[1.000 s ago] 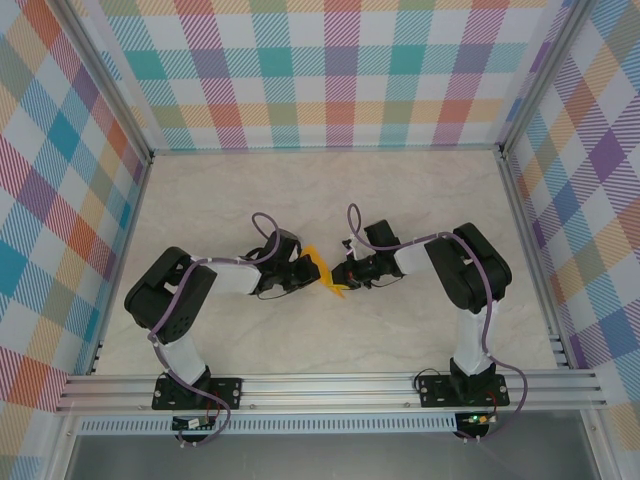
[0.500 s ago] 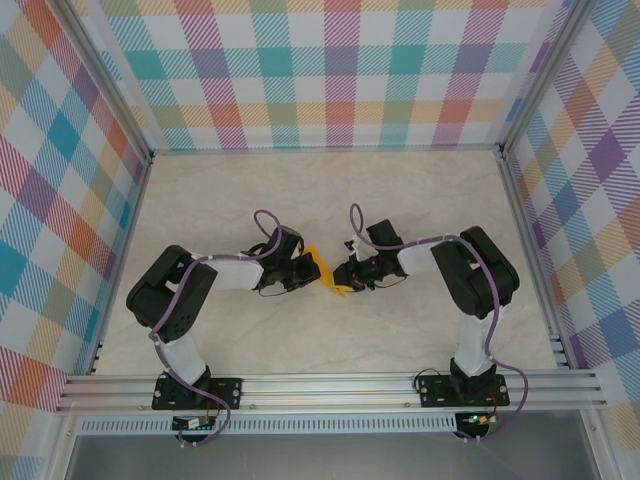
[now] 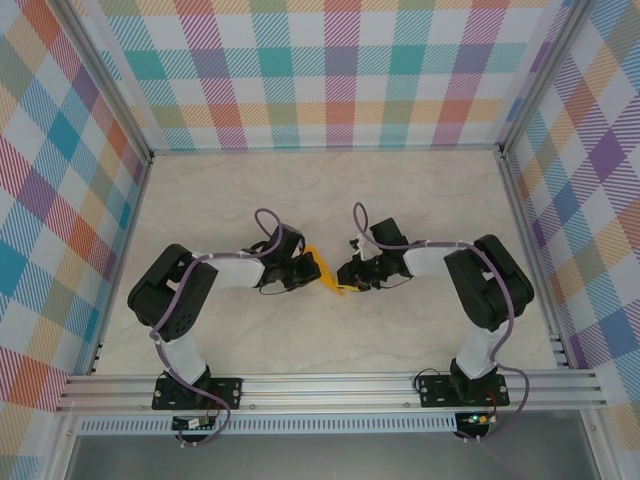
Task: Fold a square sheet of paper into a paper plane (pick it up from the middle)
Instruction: Fold the wing for the fifth time at the center of the table.
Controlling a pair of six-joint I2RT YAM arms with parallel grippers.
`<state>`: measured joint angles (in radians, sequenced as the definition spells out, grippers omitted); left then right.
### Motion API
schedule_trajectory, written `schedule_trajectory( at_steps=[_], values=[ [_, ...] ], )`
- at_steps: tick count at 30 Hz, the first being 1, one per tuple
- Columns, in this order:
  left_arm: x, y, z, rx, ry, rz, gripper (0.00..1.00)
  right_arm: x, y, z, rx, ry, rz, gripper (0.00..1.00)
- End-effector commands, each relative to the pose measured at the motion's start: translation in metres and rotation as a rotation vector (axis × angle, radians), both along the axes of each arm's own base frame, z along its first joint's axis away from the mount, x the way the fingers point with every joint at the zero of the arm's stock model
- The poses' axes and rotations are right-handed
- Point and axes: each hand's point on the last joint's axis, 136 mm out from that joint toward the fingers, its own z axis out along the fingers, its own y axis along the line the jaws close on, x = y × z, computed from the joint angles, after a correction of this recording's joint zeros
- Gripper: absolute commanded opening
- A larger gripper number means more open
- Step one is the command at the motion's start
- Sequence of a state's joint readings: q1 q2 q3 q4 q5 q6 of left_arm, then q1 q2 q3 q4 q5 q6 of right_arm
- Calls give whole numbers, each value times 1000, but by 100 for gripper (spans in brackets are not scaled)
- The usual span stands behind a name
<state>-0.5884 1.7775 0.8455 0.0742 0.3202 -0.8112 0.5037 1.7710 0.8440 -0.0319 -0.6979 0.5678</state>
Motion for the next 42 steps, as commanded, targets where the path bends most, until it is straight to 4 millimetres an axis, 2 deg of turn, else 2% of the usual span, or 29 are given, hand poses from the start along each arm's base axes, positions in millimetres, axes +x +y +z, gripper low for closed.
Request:
schedule_trajectory(
  at_steps=[1,5,13,15,22,37,40,42],
  values=[
    [-16,27,-40,156,102,38,6,1,-7,16,-61,-98,-5,21],
    [-16,26,-41,157,107,36,5,-8,6,17,-91,-114,55,18],
    [-17,26,-40,159,107,34,5,0,26,3,-125,-93,101,11],
    [-17,26,-40,162,110,33,5,-3,29,0,-140,-82,124,10],
    [-18,33,-46,207,128,46,5,-5,16,-15,-242,-68,115,10],
    [-20,35,-50,223,146,51,5,-13,4,-31,-305,-34,120,10],
    [-20,35,-49,223,146,50,5,-12,7,-27,-294,-39,121,9],
    [-20,35,-49,223,146,50,5,-7,12,-16,-271,-67,116,9]
  ],
)
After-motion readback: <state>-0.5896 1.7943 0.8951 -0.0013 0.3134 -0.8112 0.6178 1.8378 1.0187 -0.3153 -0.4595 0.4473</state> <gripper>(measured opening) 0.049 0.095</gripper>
